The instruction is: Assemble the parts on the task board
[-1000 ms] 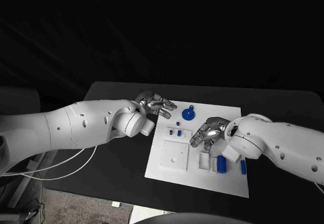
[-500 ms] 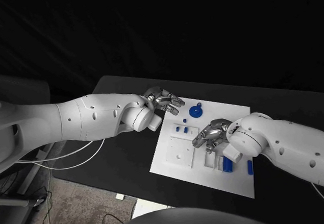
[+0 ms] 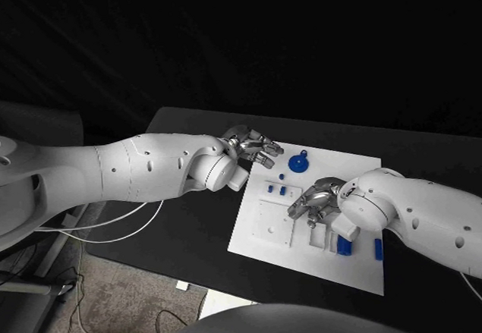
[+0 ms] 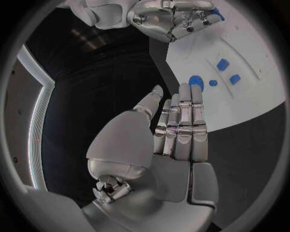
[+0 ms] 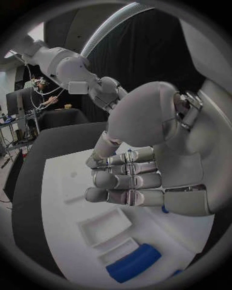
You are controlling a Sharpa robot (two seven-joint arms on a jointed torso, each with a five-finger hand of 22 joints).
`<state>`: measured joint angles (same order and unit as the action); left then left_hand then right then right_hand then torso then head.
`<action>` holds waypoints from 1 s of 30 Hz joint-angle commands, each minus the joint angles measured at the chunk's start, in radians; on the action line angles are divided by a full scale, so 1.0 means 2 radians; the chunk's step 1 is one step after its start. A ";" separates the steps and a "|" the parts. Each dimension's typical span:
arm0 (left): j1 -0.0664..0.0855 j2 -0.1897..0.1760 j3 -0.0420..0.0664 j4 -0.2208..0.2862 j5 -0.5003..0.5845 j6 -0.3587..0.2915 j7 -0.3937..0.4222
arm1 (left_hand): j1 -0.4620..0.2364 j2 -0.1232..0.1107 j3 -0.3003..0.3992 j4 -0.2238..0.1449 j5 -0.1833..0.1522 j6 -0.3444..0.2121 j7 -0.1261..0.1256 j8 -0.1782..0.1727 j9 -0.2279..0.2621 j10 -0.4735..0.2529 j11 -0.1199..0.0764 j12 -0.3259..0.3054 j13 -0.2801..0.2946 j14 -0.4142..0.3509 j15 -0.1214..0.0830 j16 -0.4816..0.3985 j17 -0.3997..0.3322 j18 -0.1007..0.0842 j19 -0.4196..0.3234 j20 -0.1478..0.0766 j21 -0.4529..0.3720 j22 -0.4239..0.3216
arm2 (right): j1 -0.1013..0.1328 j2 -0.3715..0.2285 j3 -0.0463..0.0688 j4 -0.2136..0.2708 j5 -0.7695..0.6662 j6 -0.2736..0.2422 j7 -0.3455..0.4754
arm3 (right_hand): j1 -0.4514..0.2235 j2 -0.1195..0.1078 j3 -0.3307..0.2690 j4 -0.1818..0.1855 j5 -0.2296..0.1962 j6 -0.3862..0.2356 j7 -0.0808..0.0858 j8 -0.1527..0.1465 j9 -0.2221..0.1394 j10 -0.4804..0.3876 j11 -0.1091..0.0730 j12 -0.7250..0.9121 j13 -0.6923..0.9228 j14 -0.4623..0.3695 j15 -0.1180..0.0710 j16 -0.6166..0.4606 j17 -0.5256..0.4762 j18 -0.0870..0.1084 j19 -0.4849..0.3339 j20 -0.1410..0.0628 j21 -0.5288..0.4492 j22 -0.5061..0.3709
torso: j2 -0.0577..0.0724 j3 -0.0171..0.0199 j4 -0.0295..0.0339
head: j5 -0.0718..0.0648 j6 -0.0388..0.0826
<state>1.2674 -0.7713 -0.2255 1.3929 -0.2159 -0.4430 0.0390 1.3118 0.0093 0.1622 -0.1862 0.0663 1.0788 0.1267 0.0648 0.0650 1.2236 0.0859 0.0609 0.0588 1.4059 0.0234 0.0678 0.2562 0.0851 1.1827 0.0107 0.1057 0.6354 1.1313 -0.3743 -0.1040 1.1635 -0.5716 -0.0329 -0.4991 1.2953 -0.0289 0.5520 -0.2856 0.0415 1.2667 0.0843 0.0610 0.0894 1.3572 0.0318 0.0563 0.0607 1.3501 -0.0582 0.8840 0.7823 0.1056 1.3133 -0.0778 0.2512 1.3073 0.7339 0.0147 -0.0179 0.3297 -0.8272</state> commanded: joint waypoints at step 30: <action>0.001 0.006 0.000 0.001 0.002 -0.001 0.006 | 0.001 0.000 0.002 0.000 0.003 -0.004 0.001 0.000 0.000 -0.003 0.000 -0.002 0.000 0.000 0.002 -0.002 0.000 -0.006 -0.003 0.000 0.001 0.000 | -0.009 0.036 -0.013 -0.043 -0.013 0.010 0.008 | 0.000 0.006 0.001 0.000 0.003 -0.007 0.001 0.002 0.004 -0.005 0.000 0.003 0.000 0.001 0.002 -0.002 -0.001 0.006 0.000 0.000 -0.003 0.009 | 0.000 0.0008 -0.0012 | 0.017 -0.006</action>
<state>1.2682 -0.7620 -0.2254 1.3940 -0.2153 -0.4438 0.0399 1.3118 0.0093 0.1622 -0.1862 0.0663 1.0788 0.1267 0.0648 0.0650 1.2236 0.0859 0.0609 0.0588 1.4059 0.0234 0.0677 0.2562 0.0851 1.1827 0.0107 0.1056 0.6354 1.1159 -0.3062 -0.1295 1.0788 -0.5824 -0.0306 -0.4947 1.2966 -0.0279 0.5505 -0.2870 0.0456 1.2598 0.0841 0.0606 0.0954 1.3539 0.0321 0.0578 0.0599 1.3484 -0.0565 0.8840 0.7815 0.1057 1.3131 -0.0776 0.2513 1.3080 0.7331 0.0166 -0.0203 0.3636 -0.8398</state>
